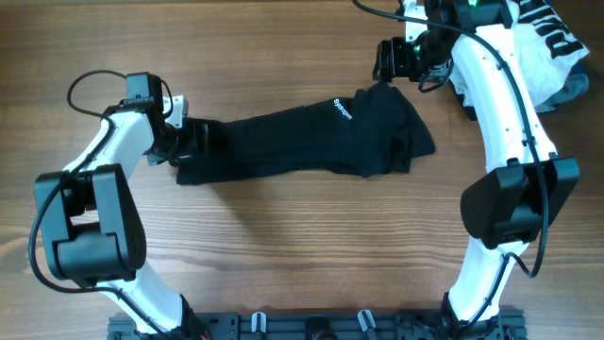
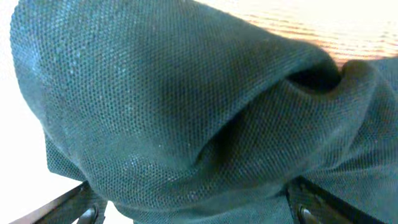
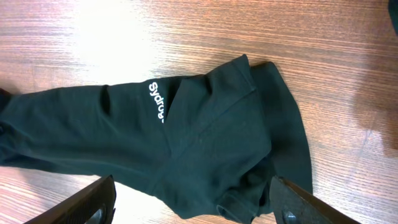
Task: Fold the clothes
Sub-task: 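Fold the left end of the shirt toward the right gripper with the left gripper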
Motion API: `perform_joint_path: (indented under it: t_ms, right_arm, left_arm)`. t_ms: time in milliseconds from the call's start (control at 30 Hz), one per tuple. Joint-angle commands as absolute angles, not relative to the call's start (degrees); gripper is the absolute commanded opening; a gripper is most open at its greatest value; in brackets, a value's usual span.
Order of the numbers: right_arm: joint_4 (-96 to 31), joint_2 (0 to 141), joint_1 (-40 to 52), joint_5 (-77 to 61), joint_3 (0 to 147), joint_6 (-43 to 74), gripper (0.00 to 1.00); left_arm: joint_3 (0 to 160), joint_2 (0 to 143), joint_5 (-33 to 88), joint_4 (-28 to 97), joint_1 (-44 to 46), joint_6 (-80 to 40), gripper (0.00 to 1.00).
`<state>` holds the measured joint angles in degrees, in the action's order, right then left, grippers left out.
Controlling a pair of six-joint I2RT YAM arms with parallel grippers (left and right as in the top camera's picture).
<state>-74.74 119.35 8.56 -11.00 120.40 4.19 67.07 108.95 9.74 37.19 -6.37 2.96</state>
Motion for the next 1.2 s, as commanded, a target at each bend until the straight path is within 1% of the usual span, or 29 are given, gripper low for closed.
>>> perform_joint_path:
  t_ms: [0,67,100,133,167,200,233,267,300,367,467,600,667,733,933,1167]
  right_arm:
    - [-74.41,118.65,8.27,-12.08,121.23,3.18,0.80]
    - [-74.39,118.65,8.27,-12.08,121.23,3.18,0.81]
    - [-74.39,118.65,8.27,-12.10,121.23,3.25,0.81]
    - [-74.39,118.65,8.27,-12.08,121.23,3.42,0.81]
    - [-74.39,118.65,8.27,-12.10,121.23,3.60,0.81]
    - [-74.37,118.65,8.27,-12.08,121.23,4.23,0.80]
    - [-74.30,118.65,8.27,-12.08,121.21,4.78,0.77]
    - [-74.30,118.65,8.27,-12.10,121.21,5.67,0.72]
    - [-74.39,118.65,8.29,-12.12,121.21,6.28,0.68]
    - [-74.67,118.65,8.29,-12.12,121.19,6.42,0.55]
    - [-74.76,118.67,8.29,-13.32,120.99,6.33,0.38]
    - [-73.60,118.85,8.64,-16.64,120.14,6.00,0.21]
    - [-72.71,119.07,9.08,-17.08,119.31,6.07,0.06]
    - [-71.72,119.11,9.54,-17.91,118.17,6.02,0.04]
    - [-68.29,119.85,10.94,-21.85,113.60,6.07,0.04]
    - [-62.81,122.30,13.85,-25.78,106.61,7.11,0.04]
  left_arm:
    - [64.51,109.71,9.23,36.14,-6.63,4.23,0.92]
    - [63.86,110.50,10.02,36.14,-6.59,4.19,0.90]
    - [63.61,110.93,10.92,36.14,-6.59,4.16,0.88]
    - [63.48,111.42,11.99,36.16,-6.59,4.10,0.82]
    - [63.40,111.98,13.69,36.16,-6.59,4.08,0.63]
    - [63.37,112.49,15.99,36.14,-6.59,4.10,0.47]
    - [63.37,112.88,17.74,36.10,-6.59,4.12,0.34]
    - [63.37,113.08,19.16,35.94,-6.59,4.12,0.14]
    - [63.37,113.12,19.57,35.83,-6.59,4.12,0.04]
    - [63.37,113.10,19.68,35.44,-6.61,4.12,0.04]
    - [63.40,112.97,19.70,34.89,-7.70,4.08,0.04]
    - [63.99,110.93,19.73,36.21,-10.66,4.05,0.04]
    - [65.34,108.71,19.77,38.11,-13.04,4.05,0.04]
    - [66.87,106.76,20.16,39.99,-14.85,4.12,0.04]
    - [71.94,99.68,20.16,44.27,-19.31,4.43,0.04]
    - [77.06,96.42,20.16,46.41,-19.73,5.58,0.04]
